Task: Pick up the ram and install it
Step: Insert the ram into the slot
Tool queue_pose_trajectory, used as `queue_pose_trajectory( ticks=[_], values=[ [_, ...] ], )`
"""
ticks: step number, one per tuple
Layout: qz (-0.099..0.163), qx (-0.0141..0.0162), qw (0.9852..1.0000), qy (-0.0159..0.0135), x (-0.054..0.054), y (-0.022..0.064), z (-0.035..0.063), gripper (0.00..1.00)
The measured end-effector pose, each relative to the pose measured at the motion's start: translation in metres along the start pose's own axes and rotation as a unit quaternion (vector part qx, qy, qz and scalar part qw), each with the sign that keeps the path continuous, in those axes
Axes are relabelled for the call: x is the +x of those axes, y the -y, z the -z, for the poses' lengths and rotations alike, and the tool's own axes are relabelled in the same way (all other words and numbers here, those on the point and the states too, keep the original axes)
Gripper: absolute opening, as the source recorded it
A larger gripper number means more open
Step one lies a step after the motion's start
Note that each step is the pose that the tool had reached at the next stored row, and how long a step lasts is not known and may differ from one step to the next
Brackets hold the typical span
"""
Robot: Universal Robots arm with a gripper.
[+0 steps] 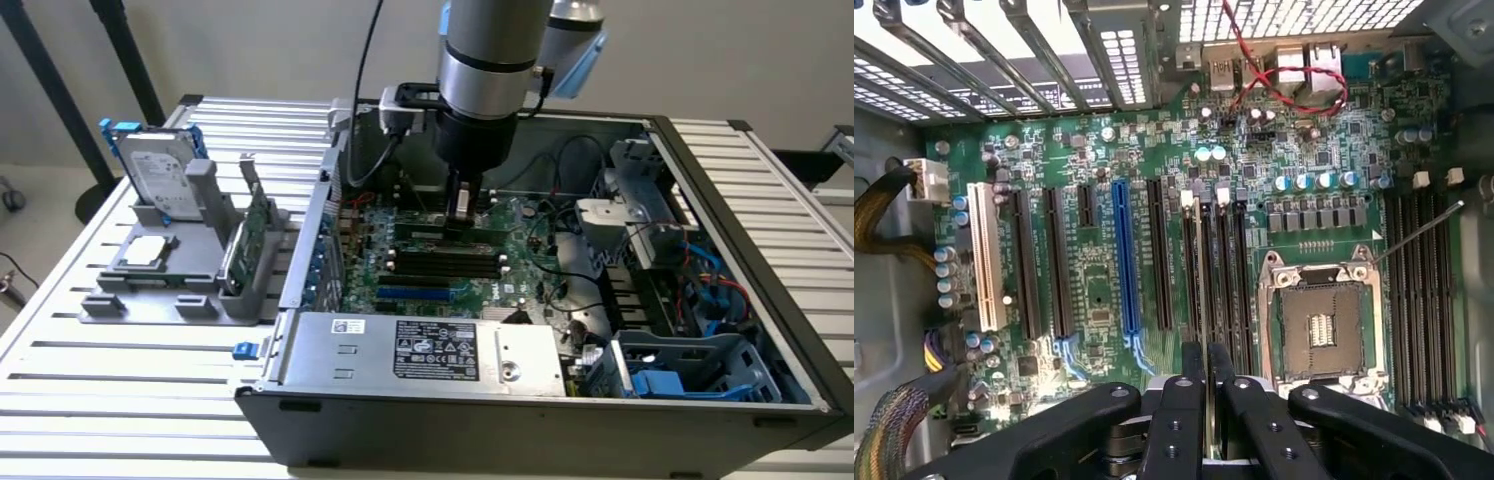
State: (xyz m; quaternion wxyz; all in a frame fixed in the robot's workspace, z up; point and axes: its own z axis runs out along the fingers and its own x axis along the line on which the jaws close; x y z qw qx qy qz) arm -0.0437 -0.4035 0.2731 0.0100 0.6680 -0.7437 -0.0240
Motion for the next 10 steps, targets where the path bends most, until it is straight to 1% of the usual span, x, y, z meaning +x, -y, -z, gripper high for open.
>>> queue_pose_trajectory(
  ticks=[10],
  values=[
    [0.0,0.0005,1.0,0.0001,0.0,0.0021,-0.018,0.14]
  ],
)
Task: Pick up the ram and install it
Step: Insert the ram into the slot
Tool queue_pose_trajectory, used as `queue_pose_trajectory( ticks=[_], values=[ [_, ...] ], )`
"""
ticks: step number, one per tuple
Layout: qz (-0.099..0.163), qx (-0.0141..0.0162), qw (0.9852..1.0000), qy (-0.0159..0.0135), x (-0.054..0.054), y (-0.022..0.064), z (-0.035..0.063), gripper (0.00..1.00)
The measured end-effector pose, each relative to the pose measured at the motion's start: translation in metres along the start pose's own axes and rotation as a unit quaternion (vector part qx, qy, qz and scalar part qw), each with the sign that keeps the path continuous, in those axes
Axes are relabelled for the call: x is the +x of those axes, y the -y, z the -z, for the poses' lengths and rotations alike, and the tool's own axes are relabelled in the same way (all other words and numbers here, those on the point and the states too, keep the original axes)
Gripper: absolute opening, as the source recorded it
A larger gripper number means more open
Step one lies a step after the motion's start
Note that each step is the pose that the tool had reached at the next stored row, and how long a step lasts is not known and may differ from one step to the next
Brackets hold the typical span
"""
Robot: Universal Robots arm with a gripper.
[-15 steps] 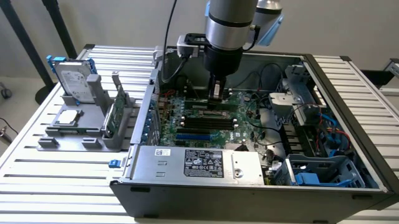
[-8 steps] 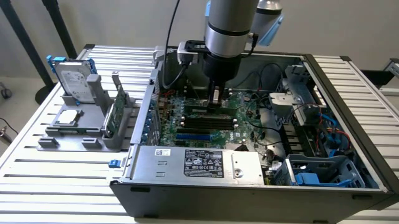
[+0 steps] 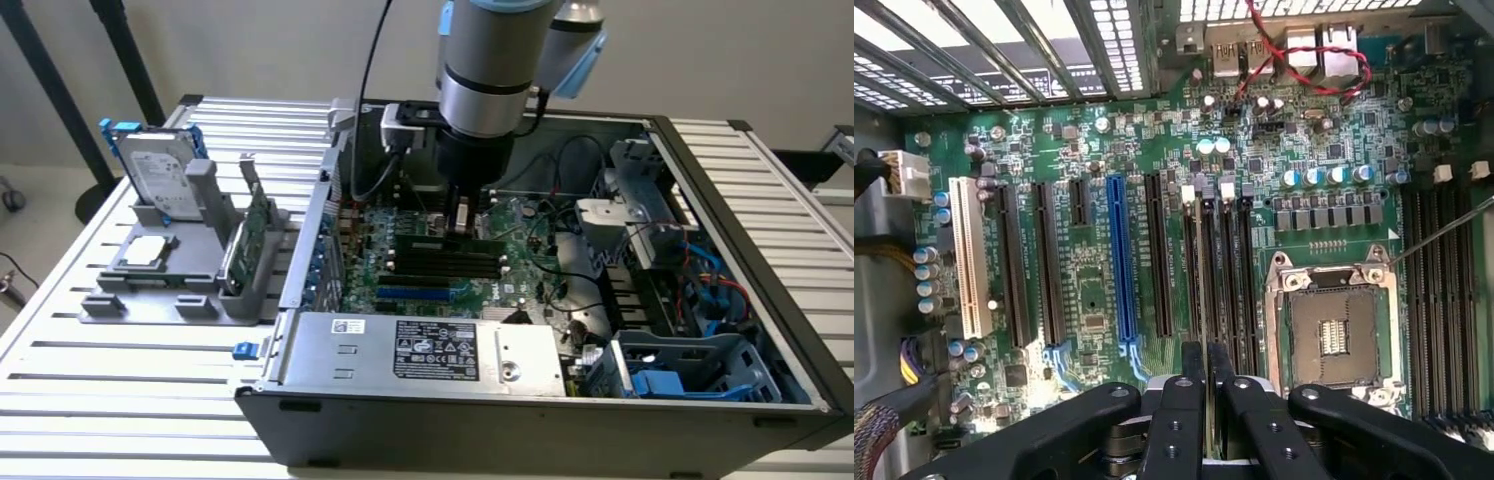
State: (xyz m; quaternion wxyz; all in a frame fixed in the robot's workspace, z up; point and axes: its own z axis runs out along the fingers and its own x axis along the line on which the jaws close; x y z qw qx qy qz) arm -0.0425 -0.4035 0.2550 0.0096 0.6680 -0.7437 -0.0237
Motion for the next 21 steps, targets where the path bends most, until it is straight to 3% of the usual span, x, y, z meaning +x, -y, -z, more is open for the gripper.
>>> queue_pose_trajectory(
  ticks=[8,21],
  values=[
    [0.002,0.0019,1.0,0.0012,0.0,0.0018,-0.0129,0.14],
    [0.016,0.0018,0.9999,0.0009,0.0,0.0019,-0.0159,0.14]
  ],
)
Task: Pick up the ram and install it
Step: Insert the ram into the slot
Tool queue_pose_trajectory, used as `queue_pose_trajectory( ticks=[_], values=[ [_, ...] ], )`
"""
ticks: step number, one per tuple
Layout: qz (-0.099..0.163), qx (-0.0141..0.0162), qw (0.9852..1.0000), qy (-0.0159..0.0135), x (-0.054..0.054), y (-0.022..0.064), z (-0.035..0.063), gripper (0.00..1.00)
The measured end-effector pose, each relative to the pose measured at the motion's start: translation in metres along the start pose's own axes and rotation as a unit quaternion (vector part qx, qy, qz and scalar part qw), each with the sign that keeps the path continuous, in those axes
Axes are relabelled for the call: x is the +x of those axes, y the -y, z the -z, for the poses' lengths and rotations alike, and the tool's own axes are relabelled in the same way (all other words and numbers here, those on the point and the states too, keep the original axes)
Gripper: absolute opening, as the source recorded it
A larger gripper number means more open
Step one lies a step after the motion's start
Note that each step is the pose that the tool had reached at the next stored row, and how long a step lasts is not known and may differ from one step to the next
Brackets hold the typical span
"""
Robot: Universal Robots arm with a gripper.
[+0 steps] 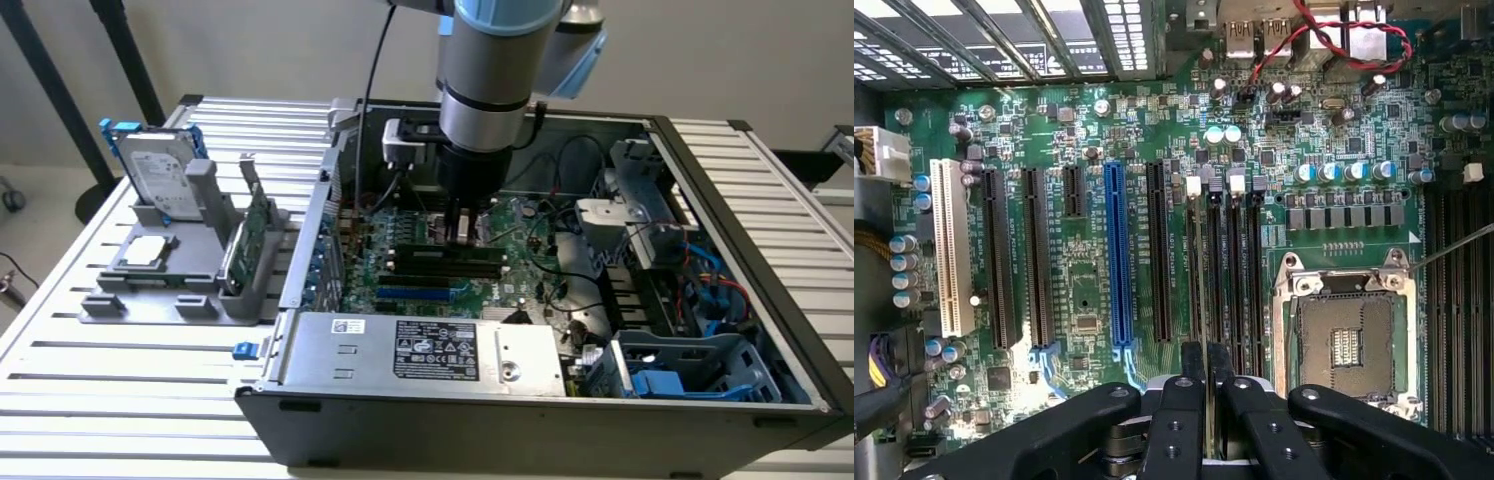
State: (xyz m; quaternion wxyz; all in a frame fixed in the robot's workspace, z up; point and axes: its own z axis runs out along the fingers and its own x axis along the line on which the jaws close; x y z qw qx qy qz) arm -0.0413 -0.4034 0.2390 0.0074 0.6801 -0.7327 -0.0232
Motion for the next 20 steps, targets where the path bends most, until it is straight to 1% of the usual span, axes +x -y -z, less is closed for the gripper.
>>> queue_pose_trajectory(
  ticks=[9,17,20],
  values=[
    [0.0,0.0,1.0,0.0,0.0002,0.0004,-0.008,0.14],
    [0.0,-0.0007,1.0,-0.0001,0.0002,0.0004,-0.0104,0.14],
    [-0.001,-0.0016,1.0,-0.0002,0.0003,0.0005,-0.0106,0.14]
  ],
)
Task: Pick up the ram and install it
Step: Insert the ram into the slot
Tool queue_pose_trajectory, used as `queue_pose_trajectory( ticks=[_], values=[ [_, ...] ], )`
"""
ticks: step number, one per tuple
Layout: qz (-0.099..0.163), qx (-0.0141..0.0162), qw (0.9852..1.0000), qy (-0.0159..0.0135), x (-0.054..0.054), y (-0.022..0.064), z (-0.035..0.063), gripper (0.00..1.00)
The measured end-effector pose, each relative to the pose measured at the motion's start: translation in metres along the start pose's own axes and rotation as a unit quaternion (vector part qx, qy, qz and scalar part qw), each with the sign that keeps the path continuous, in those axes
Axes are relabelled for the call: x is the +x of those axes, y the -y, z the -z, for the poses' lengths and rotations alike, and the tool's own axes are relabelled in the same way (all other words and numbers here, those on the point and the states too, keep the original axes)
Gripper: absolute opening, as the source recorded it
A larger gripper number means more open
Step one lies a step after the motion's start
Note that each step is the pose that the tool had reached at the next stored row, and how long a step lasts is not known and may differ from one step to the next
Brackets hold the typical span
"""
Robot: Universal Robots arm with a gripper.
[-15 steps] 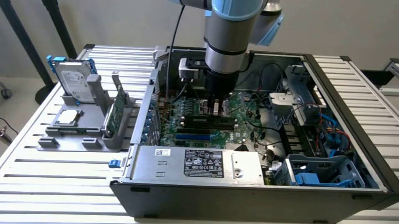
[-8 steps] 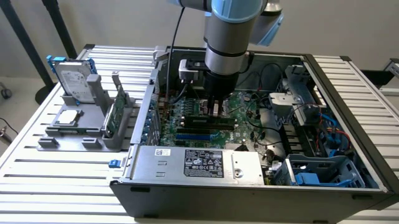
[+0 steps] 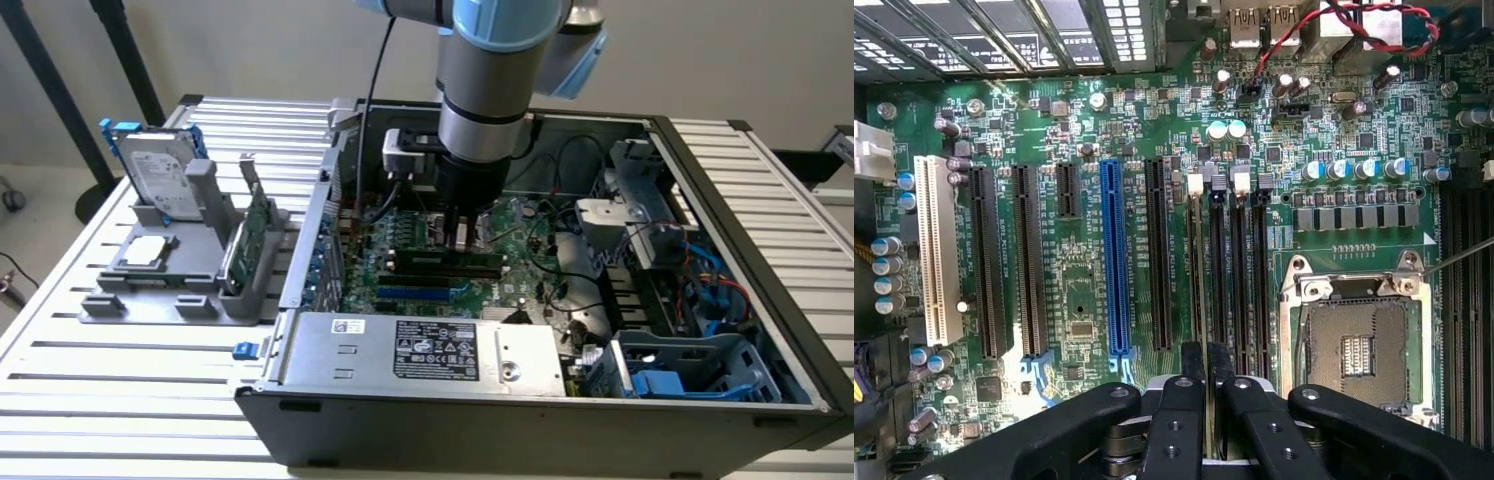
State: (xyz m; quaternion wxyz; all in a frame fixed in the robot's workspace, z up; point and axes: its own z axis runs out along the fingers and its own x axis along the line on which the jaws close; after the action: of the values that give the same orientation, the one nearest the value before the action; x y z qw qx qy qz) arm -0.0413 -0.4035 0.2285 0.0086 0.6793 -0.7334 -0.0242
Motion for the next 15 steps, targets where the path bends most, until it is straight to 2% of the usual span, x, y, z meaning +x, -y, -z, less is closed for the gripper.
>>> queue_pose_trajectory(
  ticks=[6,15],
  values=[
    [-0.001,-0.0027,1.0,-0.0001,0.0,0.0003,-0.0003,0.14],
    [-0.001,-0.0033,1.0,-0.0002,-0.0001,0.0021,-0.0015,0.14]
  ],
)
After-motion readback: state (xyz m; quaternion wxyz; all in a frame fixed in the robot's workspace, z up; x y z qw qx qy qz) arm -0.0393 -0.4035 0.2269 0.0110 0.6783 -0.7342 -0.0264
